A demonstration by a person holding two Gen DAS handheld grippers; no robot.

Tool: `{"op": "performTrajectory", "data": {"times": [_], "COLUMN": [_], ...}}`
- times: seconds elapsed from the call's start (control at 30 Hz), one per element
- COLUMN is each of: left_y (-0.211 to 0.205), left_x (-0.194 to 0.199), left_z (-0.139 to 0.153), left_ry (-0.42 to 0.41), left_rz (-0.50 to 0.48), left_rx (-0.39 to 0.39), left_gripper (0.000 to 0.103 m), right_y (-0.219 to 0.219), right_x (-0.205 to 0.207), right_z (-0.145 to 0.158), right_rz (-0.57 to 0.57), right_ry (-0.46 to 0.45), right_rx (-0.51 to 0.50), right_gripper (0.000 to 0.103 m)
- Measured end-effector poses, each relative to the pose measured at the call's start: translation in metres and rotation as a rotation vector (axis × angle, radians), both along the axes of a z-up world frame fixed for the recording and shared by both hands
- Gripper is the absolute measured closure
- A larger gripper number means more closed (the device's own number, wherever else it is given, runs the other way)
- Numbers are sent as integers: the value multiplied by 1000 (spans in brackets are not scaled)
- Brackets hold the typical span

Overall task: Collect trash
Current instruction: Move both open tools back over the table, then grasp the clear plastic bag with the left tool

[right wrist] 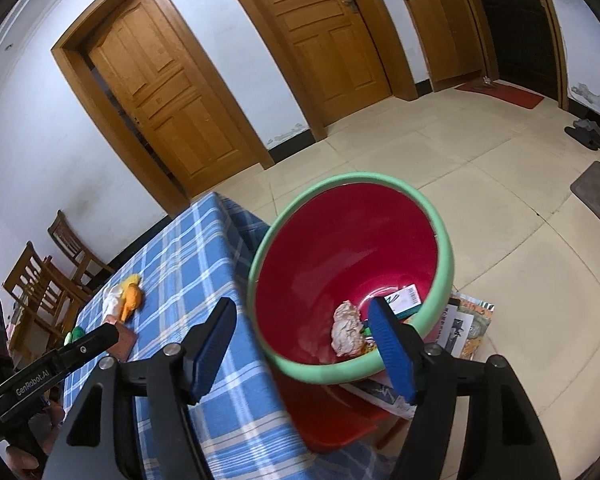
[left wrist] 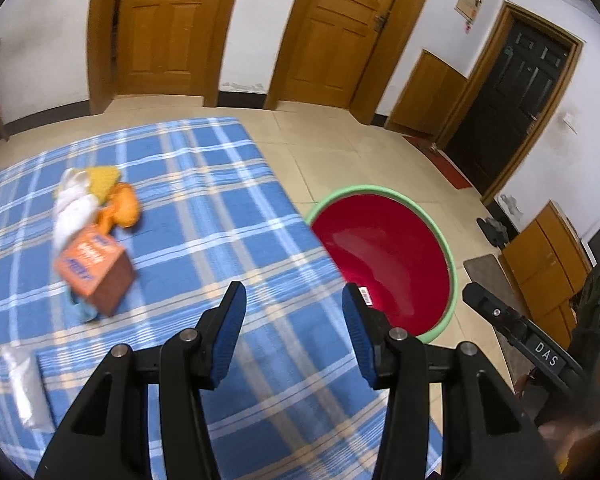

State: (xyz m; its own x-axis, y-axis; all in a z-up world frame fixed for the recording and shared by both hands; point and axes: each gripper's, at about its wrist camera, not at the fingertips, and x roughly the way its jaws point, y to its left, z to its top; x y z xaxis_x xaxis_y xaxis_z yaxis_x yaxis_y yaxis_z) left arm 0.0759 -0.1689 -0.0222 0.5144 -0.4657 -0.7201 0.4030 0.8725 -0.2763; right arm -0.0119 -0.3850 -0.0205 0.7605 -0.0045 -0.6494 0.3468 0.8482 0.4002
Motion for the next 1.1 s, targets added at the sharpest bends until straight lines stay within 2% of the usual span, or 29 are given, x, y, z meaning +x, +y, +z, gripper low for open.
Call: {"op": "performTrajectory", "data": {"times": [0.43,0.87,1.1], "left_y": [76,151,174], "left_x": [-9,-17,-16], "left_z": [-4,-31,-46], "left_ry": [9,71,89], "left_rz": [180,352,431], "left_rx": [43,76,137], "left_gripper": [53,53,53], "right_y": [41,75,90], "right_x": [4,11,17], "right_z": [9,10,7], "right_rz": [92,158,191], "right_ry": [-2,13,27], "right_rx": [-28,-56,-57], "right_gripper": [29,29,29]}}
